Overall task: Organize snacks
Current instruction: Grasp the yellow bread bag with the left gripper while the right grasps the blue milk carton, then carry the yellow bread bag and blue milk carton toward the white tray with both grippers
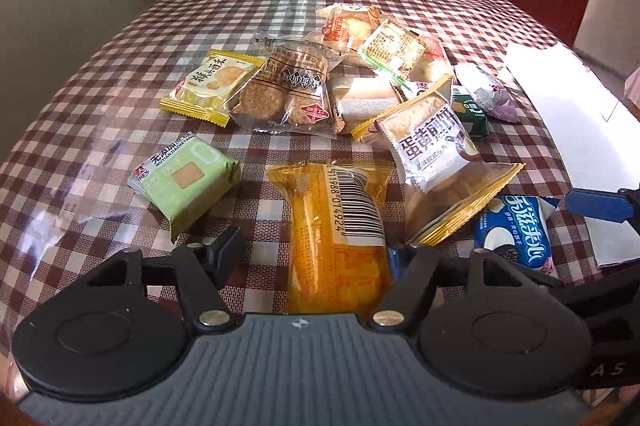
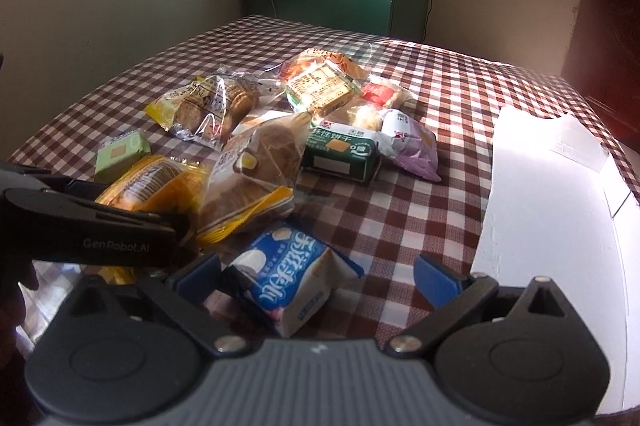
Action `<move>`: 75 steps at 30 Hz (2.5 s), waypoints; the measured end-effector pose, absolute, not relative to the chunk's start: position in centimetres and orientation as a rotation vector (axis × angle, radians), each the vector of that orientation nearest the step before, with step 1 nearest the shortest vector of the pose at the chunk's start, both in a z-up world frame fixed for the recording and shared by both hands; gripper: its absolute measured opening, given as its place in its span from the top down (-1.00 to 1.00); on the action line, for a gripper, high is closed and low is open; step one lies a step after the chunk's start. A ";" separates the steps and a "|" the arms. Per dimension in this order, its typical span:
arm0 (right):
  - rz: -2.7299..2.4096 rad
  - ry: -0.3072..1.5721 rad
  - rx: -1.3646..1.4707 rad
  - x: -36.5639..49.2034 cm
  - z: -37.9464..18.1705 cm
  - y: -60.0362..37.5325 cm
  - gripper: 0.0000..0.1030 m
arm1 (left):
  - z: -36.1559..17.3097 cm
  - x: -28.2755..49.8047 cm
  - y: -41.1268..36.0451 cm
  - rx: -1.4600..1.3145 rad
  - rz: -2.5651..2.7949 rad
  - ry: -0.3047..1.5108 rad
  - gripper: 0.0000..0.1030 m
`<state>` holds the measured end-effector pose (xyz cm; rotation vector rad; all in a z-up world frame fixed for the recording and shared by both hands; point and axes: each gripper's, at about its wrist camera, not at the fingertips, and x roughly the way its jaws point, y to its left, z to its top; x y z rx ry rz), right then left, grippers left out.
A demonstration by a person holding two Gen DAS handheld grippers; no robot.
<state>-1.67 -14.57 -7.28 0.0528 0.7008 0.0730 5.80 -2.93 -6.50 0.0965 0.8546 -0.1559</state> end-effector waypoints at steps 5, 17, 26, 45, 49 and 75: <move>0.112 0.730 0.085 -1.5 -7.9 -14.6 -0.49 | -6.3 5.0 -3.4 0.096 -0.189 0.830 0.09; 0.107 0.678 0.018 -1.6 -7.6 -15.0 -0.56 | -6.1 4.5 -2.8 0.068 -0.204 0.821 0.14; 0.083 0.689 0.016 -2.0 -6.9 -15.6 0.11 | -5.2 3.9 -2.1 0.042 -0.199 0.804 0.15; -0.066 0.570 0.106 -6.2 -1.1 -20.1 0.11 | -0.4 2.0 -4.4 0.022 -0.256 0.721 0.15; -0.099 0.552 0.114 -6.8 -0.5 -21.1 0.11 | 0.2 2.2 -5.9 0.030 -0.289 0.704 0.16; -0.290 0.464 0.204 -6.8 1.3 -30.2 0.11 | 4.0 4.1 -16.5 0.046 -0.493 0.648 0.16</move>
